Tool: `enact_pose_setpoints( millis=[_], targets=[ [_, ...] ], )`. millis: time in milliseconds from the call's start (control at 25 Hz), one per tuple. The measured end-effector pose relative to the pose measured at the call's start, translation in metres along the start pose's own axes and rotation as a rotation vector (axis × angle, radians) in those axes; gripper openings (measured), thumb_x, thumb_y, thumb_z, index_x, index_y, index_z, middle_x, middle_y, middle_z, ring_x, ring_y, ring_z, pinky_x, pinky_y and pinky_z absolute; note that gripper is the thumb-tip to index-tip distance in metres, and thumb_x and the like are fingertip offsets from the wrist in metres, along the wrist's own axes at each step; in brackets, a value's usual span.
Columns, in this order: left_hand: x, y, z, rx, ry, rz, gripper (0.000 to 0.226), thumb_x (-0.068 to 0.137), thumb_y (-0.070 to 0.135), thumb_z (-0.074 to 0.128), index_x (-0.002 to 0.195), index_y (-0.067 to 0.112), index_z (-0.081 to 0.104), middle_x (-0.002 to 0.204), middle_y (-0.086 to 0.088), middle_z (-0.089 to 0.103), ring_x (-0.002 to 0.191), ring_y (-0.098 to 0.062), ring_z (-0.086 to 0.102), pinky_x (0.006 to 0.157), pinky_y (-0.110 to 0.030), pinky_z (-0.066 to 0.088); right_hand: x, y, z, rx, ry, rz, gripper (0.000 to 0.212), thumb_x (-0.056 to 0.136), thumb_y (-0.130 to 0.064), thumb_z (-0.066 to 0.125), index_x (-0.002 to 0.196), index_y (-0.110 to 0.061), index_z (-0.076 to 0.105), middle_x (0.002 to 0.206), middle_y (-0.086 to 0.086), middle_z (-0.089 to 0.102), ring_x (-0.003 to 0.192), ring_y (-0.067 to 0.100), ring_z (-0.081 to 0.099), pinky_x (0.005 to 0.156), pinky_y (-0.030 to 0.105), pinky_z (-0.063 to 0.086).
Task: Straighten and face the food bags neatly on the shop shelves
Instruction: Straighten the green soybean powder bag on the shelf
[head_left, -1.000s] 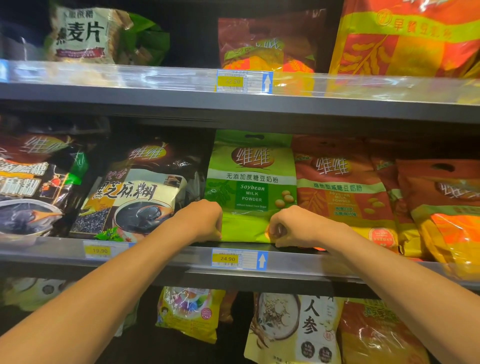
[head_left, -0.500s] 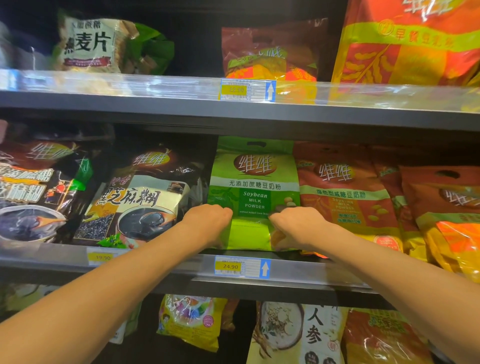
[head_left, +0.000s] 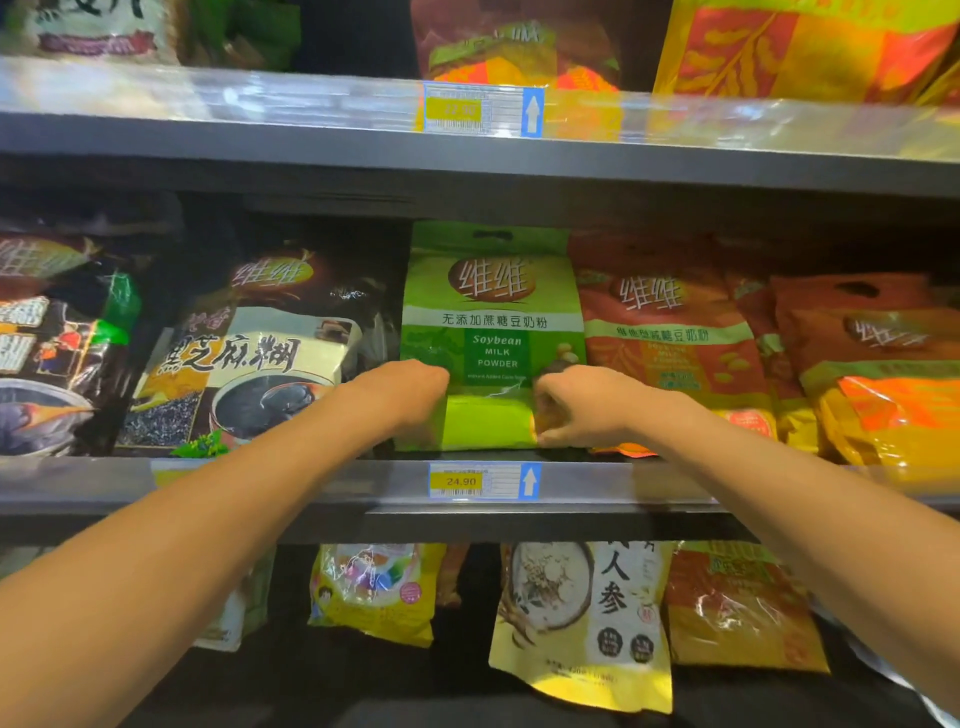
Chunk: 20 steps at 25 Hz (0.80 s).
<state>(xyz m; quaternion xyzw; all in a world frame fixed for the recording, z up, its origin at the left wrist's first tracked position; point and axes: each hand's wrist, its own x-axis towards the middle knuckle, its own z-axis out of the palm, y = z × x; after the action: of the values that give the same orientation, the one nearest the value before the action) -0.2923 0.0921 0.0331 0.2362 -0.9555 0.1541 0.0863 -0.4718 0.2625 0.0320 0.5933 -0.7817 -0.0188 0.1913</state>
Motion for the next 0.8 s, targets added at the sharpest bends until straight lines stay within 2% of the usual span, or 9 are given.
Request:
enact_pose_setpoints(
  millis=[80, 160, 240, 360, 440, 520, 640, 800],
  targets=[
    [-0.005, -0.003, -0.005, -0.047, 0.0, 0.01, 0.021, 0.094, 0.025, 0.067, 0.104, 0.011, 0.055, 0.104, -0.009, 0.062, 0.091, -0.029, 0.058, 0.07, -0.038, 0.045, -0.005, 0.001, -0.002, 0.15, 0.012, 0.004, 0.033, 0.092, -0.047, 0.07, 0.112, -0.021, 0.063, 0.096, -0.007, 0.059, 0.091, 0.019, 0.059, 0.064, 0.029, 0.041],
    [-0.012, -0.003, -0.009, -0.086, 0.018, 0.027, 0.025, 0.097, 0.031, 0.062, 0.102, 0.006, 0.062, 0.103, -0.01, 0.069, 0.093, -0.03, 0.064, 0.077, -0.042, 0.054, -0.012, -0.001, -0.006, 0.256, 0.021, 0.028, 0.04, 0.095, -0.049, 0.067, 0.121, -0.02, 0.065, 0.11, -0.003, 0.066, 0.102, 0.019, 0.062, 0.08, 0.033, 0.051],
    [-0.023, -0.003, -0.014, -0.093, 0.007, 0.028, 0.031, 0.101, 0.036, 0.054, 0.114, 0.01, 0.066, 0.115, -0.009, 0.07, 0.104, -0.03, 0.066, 0.087, -0.042, 0.055, -0.02, -0.004, -0.011, 0.321, 0.015, 0.056, 0.052, 0.095, -0.054, 0.066, 0.133, -0.019, 0.063, 0.127, 0.0, 0.066, 0.117, 0.019, 0.061, 0.1, 0.036, 0.05],
    [-0.042, 0.002, -0.024, -0.109, -0.008, 0.002, 0.037, 0.104, 0.047, 0.045, 0.13, 0.024, 0.059, 0.134, -0.002, 0.063, 0.119, -0.026, 0.06, 0.099, -0.045, 0.051, -0.037, -0.011, -0.019, 0.332, 0.043, 0.079, 0.06, 0.096, -0.06, 0.06, 0.14, -0.019, 0.06, 0.144, 0.004, 0.06, 0.137, 0.025, 0.052, 0.111, 0.04, 0.044],
    [-0.056, 0.008, -0.029, -0.132, 0.077, -0.013, 0.044, 0.103, 0.055, 0.041, 0.133, 0.029, 0.057, 0.139, -0.001, 0.06, 0.124, -0.026, 0.058, 0.1, -0.048, 0.05, -0.051, -0.014, -0.022, 0.318, 0.111, 0.086, 0.058, 0.098, -0.059, 0.056, 0.139, -0.018, 0.062, 0.148, 0.007, 0.057, 0.143, 0.025, 0.045, 0.113, 0.041, 0.04],
    [-0.074, 0.016, -0.031, -0.152, 0.216, -0.03, 0.049, 0.1, 0.062, 0.041, 0.134, 0.031, 0.057, 0.139, 0.001, 0.059, 0.125, -0.025, 0.058, 0.097, -0.047, 0.051, -0.067, -0.017, -0.023, 0.328, 0.194, 0.083, 0.06, 0.098, -0.062, 0.052, 0.138, -0.02, 0.061, 0.147, 0.005, 0.057, 0.141, 0.022, 0.046, 0.114, 0.042, 0.04],
    [-0.105, 0.027, -0.028, -0.18, 0.41, -0.006, 0.052, 0.099, 0.063, 0.043, 0.138, 0.03, 0.055, 0.143, 0.003, 0.057, 0.13, -0.022, 0.055, 0.099, -0.047, 0.052, -0.093, -0.023, -0.024, 0.316, 0.312, 0.072, 0.067, 0.094, -0.072, 0.042, 0.14, -0.026, 0.058, 0.146, -0.002, 0.055, 0.14, 0.018, 0.046, 0.115, 0.044, 0.041],
    [-0.149, 0.035, -0.013, -0.177, 0.589, 0.009, 0.056, 0.1, 0.057, 0.046, 0.146, 0.025, 0.051, 0.153, -0.001, 0.05, 0.144, -0.022, 0.043, 0.111, -0.047, 0.045, -0.129, -0.045, -0.02, 0.369, 0.512, 0.016, 0.051, 0.099, -0.056, 0.053, 0.14, -0.025, 0.058, 0.148, -0.004, 0.053, 0.142, 0.016, 0.041, 0.117, 0.041, 0.037]
  ],
)
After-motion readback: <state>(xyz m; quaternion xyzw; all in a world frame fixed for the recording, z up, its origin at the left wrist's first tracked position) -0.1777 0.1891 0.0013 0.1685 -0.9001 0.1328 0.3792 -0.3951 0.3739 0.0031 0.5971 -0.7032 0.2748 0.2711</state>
